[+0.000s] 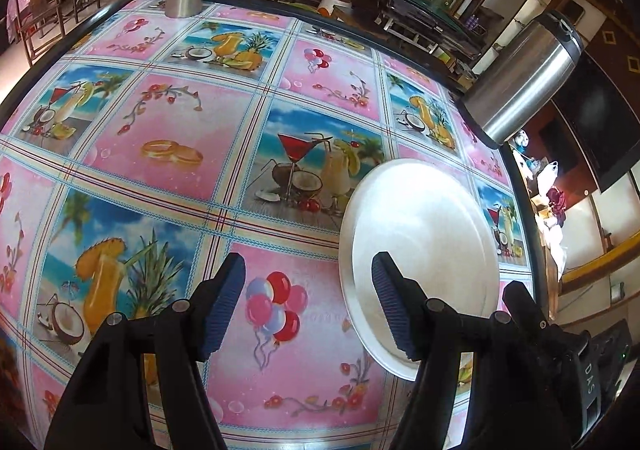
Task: Organize plates and bowls
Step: 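Close both grippers on the rim of the white bowl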
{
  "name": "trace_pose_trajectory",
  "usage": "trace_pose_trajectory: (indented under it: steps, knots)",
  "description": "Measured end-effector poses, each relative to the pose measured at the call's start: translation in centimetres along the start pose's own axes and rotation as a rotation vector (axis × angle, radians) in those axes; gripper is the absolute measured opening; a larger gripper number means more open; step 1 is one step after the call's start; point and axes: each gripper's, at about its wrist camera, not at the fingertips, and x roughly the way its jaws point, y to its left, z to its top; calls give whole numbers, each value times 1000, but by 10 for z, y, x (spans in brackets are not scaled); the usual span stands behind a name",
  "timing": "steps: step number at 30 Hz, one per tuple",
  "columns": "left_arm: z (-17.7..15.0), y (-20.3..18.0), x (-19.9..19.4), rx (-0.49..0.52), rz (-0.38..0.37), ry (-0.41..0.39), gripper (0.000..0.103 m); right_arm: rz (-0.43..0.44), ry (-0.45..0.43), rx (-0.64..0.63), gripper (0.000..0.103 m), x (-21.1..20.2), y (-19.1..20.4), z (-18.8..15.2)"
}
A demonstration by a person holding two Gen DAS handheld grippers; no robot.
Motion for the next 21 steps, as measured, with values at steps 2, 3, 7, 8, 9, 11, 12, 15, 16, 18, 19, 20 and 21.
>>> trace_pose_trajectory:
  steps: [2,3,7,8,9,11,12,15,16,18,19,20,21]
  knots:
    - [-1,-1,2,6,-9,11,65,-14,5,-5,64,4,-1,-1]
    - [-2,-2,3,14,-4,7,65,-19,5,-8,64,5,-1,-2]
    - [-6,-8,7,47,7,8,65,-37,10,-15,64,11,-2,-7]
    - [-7,-9,8,54,9,9,65,-42,7,-17,64,11,-2,-8]
    - [-7,-10,10,59,13,12,65,-48,4,-21,64,12,-2,-8]
    - [-9,-12,14,67,15,20,65,-60,-5,-34,62,13,-1,-10]
    - [-10,-12,15,71,13,23,65,-64,-6,-39,62,13,-1,-11]
    - [-12,-15,17,83,20,23,65,-79,-10,-49,57,15,-2,-12]
    - [-13,-15,17,87,21,20,65,-83,-11,-52,55,15,-2,-13]
    - [-13,-15,18,88,25,18,65,-91,-13,-56,50,15,-2,-13]
    - [-13,-15,18,88,24,17,65,-93,-14,-59,49,15,-2,-13]
    - [-13,-15,17,89,23,15,65,-95,-15,-61,48,15,-2,-13]
    - [-13,-15,17,90,25,13,65,-95,-15,-60,46,16,-2,-13]
